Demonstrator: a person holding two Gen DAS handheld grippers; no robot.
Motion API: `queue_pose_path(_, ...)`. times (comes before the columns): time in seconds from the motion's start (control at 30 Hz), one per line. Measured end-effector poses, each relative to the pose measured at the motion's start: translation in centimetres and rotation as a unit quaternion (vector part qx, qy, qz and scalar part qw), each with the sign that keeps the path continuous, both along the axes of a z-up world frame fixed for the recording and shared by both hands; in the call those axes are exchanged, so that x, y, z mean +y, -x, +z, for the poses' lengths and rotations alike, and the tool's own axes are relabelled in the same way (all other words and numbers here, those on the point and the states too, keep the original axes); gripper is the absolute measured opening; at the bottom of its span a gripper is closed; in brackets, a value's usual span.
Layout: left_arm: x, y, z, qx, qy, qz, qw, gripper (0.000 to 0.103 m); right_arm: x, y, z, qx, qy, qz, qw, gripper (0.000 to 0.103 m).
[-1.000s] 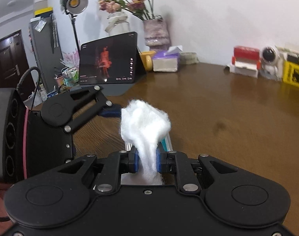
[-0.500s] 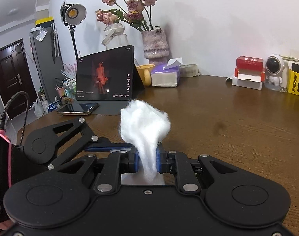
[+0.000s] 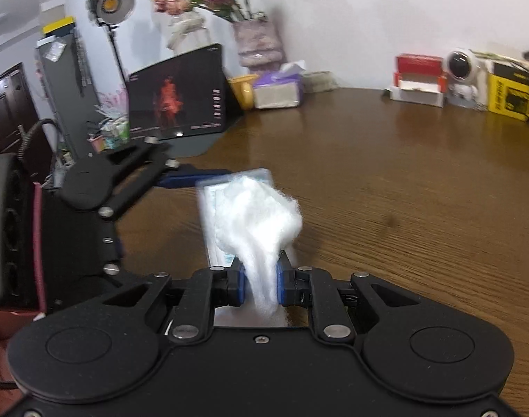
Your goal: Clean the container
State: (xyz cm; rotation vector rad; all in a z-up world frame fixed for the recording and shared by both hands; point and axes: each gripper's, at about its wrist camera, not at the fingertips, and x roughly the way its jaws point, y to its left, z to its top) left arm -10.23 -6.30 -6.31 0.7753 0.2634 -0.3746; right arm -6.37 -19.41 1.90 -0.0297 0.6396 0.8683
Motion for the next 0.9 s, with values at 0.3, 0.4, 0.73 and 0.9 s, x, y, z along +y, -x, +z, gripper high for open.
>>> queue_pose_path(0.3, -0.1, -0.1, 0.5, 0.000, 0.000, 0.000, 1.0000, 0.081, 2.3, -0.8, 1.4, -0.039, -0.032, 0.018, 0.999, 0.017)
queue_pose_path(0.4, -0.1, 0.0, 0.4, 0.001, 0.000, 0.000, 1.0000, 0.081, 2.5, -1.3, 1.6, -0.045, -0.030, 0.012, 0.998, 0.017)
queue_pose_path(0.73, -0.2, 0.1, 0.3, 0.000, 0.000, 0.000, 1.0000, 0.081, -0.8, -0.2, -0.7, -0.011, -0.005, -0.028, 1.000, 0.017)
queue_pose_path(0.9, -0.2, 0.2, 0.4, 0.000, 0.000, 0.000, 1.0000, 0.081, -0.8, 0.6, -0.9, -0.005, -0.010, -0.016, 1.000, 0.017)
